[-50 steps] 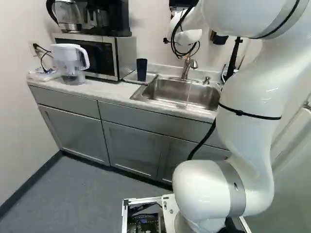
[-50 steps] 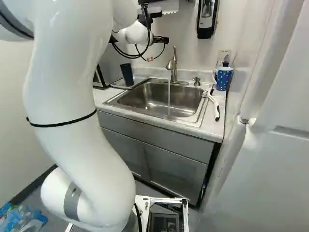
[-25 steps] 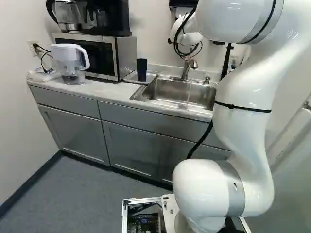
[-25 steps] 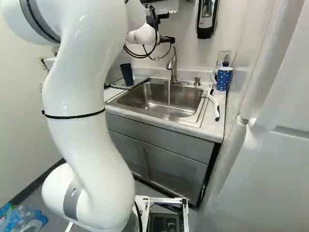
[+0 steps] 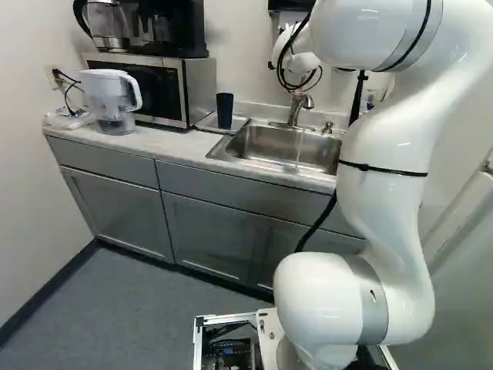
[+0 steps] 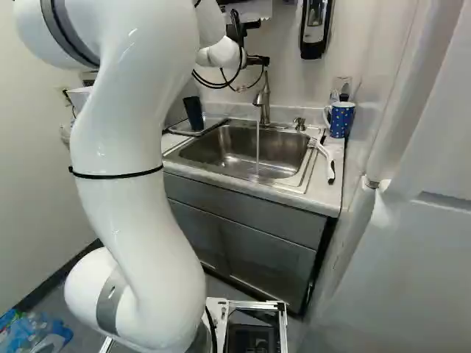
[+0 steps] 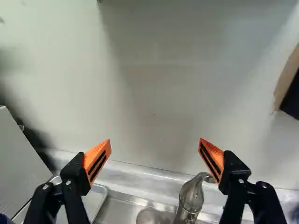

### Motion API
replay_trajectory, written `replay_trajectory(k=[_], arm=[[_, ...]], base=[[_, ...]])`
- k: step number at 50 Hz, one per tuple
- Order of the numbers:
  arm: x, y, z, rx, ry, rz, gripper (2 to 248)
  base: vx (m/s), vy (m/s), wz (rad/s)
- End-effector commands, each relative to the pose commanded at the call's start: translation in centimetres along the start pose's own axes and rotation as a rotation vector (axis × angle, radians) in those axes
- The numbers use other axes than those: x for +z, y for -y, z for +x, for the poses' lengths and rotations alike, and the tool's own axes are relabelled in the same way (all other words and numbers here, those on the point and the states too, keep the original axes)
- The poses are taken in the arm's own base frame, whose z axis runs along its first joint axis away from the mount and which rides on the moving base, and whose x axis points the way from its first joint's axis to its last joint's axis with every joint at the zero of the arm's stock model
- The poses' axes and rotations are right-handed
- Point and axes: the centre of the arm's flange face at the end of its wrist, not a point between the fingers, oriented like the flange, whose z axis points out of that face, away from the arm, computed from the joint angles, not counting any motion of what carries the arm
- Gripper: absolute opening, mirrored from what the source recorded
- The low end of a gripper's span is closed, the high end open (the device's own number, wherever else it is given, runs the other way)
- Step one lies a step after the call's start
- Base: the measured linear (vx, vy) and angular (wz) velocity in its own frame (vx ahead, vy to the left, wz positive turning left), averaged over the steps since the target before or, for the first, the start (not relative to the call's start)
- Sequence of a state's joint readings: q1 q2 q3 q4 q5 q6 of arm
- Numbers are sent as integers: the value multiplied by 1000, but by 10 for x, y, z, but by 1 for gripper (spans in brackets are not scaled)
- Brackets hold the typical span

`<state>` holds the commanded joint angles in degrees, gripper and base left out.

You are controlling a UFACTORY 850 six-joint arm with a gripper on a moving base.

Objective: Rinse the cup and place it in the tray

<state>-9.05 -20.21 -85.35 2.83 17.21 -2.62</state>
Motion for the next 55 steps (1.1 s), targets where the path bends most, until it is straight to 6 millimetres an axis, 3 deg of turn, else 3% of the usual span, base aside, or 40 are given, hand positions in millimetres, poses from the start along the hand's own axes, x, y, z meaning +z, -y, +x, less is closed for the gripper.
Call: replay_trajectory(k=[55], arm=[[3,-1,-7,0,74,1,247]], base=[[0,0,0]])
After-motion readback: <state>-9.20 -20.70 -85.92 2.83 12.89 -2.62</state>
